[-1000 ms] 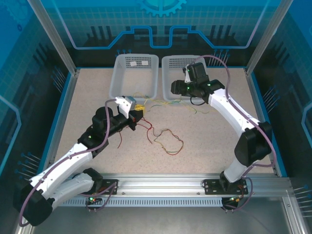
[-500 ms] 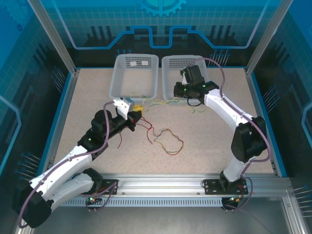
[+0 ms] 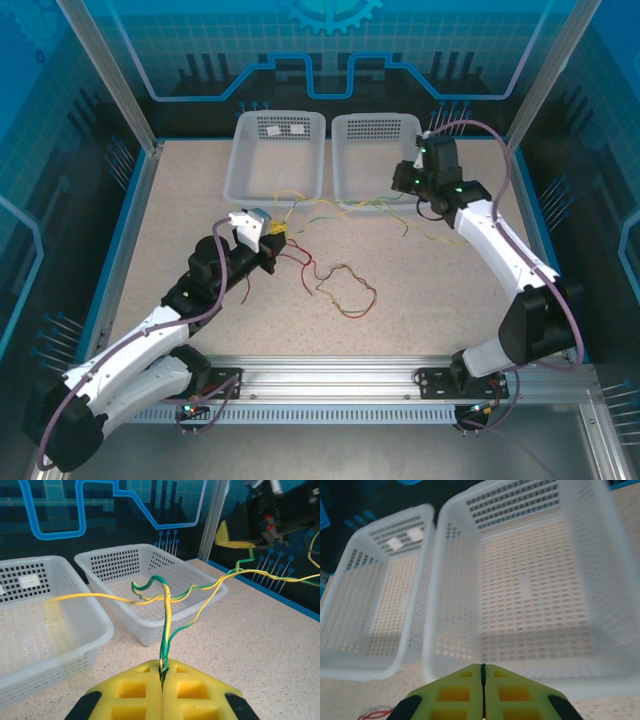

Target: Untangle the cables

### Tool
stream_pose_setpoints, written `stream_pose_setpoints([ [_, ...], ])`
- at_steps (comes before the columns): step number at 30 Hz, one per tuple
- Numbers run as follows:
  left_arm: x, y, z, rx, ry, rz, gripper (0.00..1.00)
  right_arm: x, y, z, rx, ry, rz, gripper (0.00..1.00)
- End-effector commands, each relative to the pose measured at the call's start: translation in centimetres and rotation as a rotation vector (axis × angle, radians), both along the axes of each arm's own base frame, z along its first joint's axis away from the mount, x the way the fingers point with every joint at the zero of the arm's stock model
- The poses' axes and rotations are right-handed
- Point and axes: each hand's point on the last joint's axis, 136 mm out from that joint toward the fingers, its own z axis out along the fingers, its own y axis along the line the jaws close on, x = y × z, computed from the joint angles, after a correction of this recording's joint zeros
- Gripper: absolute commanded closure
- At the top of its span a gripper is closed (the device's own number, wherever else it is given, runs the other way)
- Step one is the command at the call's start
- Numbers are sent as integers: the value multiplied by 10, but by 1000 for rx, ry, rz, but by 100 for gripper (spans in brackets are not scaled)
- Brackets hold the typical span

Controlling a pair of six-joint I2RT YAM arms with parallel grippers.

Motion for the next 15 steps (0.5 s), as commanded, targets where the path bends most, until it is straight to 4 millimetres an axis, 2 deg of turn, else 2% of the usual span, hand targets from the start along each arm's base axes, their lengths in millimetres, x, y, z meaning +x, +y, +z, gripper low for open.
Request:
stream_pose_setpoints([
  [1,4,17,2,8,-40,95,100,-3,-36,22,-11,-78,-92,100],
  [10,12,49,-2,43,-41,251,100,-27,-108,40,-115,-117,-217,100],
  [15,19,80,-1,31,-32,383,100,-43,-149,52,-127,-148,-299,100],
])
